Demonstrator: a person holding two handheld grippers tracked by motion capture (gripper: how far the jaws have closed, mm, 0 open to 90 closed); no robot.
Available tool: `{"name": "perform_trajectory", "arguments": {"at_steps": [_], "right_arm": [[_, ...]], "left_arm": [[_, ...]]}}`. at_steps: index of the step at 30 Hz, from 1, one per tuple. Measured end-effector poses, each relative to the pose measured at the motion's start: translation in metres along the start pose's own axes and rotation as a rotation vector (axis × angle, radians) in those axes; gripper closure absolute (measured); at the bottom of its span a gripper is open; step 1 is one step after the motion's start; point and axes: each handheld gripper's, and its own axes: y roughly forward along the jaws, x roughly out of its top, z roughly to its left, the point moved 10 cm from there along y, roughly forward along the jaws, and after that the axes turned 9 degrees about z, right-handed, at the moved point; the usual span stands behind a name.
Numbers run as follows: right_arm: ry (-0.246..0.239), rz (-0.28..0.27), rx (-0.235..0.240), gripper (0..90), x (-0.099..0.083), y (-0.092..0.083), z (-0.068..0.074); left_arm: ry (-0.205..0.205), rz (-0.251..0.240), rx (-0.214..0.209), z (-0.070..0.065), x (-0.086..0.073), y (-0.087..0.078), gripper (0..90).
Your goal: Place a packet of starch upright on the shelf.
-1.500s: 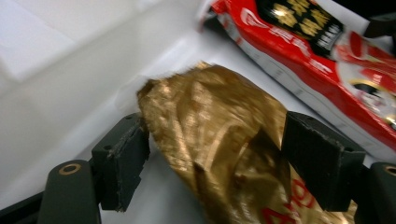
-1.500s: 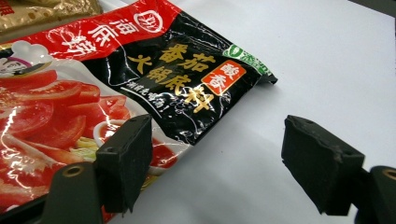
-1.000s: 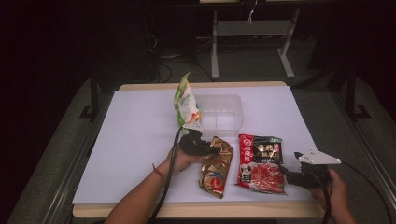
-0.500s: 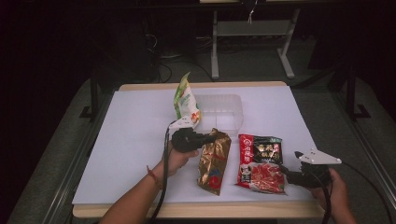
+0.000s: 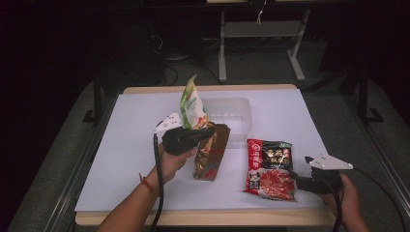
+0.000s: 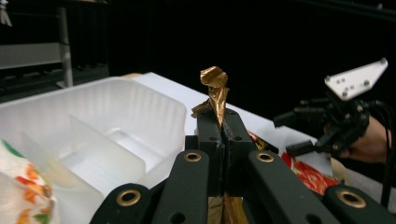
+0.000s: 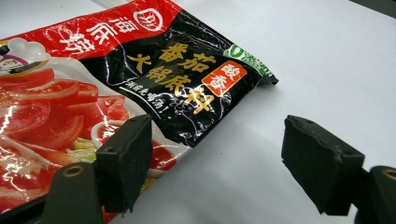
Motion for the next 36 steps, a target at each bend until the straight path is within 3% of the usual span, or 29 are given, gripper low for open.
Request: {"name": "perform_trajectory", "arguments": {"at_steps": [10,16,22,31,34,36], "right_arm": [[0.014,-0.009,-0.003,24.4,-0.001,-0.002,-0.003],[0.023,-0.009,-0.004,24.4,-0.002,-0.002,-0.004],[0.017,-0.02,-0.002,24.4,-0.001,-0.004,-0.003],[0.024,-0.026,-0.003,24.4,-0.001,-0.005,-0.005],[0.025,-0.026,-0.005,24.4,-0.001,-0.005,-0.006],[0.023,-0.027,-0.004,24.4,-0.001,-0.005,-0.006]], "left_arm": [[-0.005,-0.108,0.026,-0.001,0.029,-0.016,89.1],[0.003,-0.177,0.08,0.002,0.054,-0.019,89.0],[-0.026,-0.206,0.118,0.016,0.073,-0.012,89.0],[-0.019,-0.197,0.201,0.044,0.084,0.008,89.0],[-0.042,-0.211,0.22,0.055,0.086,0.014,89.0],[-0.027,-0.207,0.257,0.061,0.088,0.019,89.0]]}}
